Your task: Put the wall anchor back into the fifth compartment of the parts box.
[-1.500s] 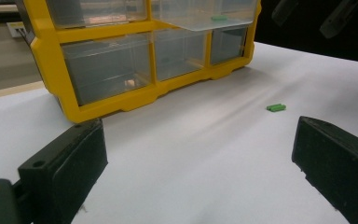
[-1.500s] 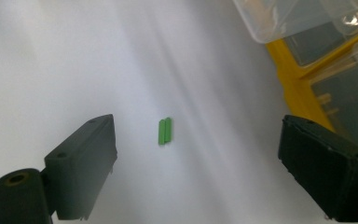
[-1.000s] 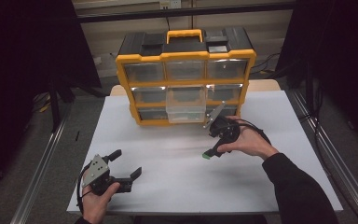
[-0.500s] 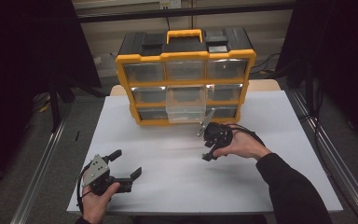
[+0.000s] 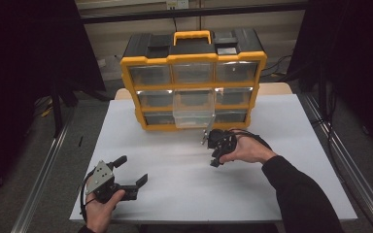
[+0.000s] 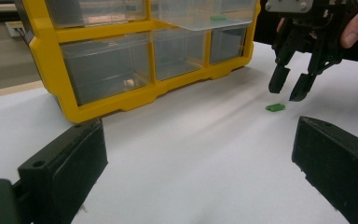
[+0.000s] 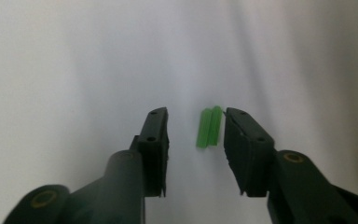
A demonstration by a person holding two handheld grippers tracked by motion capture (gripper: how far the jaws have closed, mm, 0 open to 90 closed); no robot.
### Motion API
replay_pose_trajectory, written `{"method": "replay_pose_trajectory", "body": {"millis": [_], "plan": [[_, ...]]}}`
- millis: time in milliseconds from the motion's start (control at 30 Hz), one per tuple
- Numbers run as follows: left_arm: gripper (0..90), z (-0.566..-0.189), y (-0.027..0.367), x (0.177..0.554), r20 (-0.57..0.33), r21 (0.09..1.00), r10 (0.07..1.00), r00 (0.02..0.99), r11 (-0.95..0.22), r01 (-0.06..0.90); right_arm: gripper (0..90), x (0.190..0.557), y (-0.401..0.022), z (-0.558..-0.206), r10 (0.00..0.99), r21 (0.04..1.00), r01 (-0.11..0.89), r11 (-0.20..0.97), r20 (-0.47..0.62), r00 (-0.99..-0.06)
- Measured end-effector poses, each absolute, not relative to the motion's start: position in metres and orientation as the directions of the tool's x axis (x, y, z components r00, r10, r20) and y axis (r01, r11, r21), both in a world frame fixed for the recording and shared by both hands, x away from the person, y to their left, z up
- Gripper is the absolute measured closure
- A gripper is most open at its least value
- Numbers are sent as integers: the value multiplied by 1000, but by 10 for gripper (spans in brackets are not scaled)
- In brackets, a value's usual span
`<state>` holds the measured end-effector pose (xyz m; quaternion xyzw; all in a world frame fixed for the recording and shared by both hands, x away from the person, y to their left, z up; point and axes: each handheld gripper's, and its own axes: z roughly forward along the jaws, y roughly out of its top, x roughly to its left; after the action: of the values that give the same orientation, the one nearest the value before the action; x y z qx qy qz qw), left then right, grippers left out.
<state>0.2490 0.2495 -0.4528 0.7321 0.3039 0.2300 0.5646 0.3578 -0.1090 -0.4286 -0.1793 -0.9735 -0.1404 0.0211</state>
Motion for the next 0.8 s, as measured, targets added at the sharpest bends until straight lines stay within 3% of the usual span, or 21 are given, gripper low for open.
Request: {"method": "replay_pose_trajectory", "body": {"millis": [367, 800], "plan": [[31, -453, 249, 249, -13, 968, 707, 707, -168, 186, 689, 360, -103, -440, 351, 204, 359, 911, 77, -933], [31, -453, 250, 249, -19, 969, 701, 713, -162, 186, 760, 361, -104, -441, 339, 198, 349, 916, 83, -937]]}}
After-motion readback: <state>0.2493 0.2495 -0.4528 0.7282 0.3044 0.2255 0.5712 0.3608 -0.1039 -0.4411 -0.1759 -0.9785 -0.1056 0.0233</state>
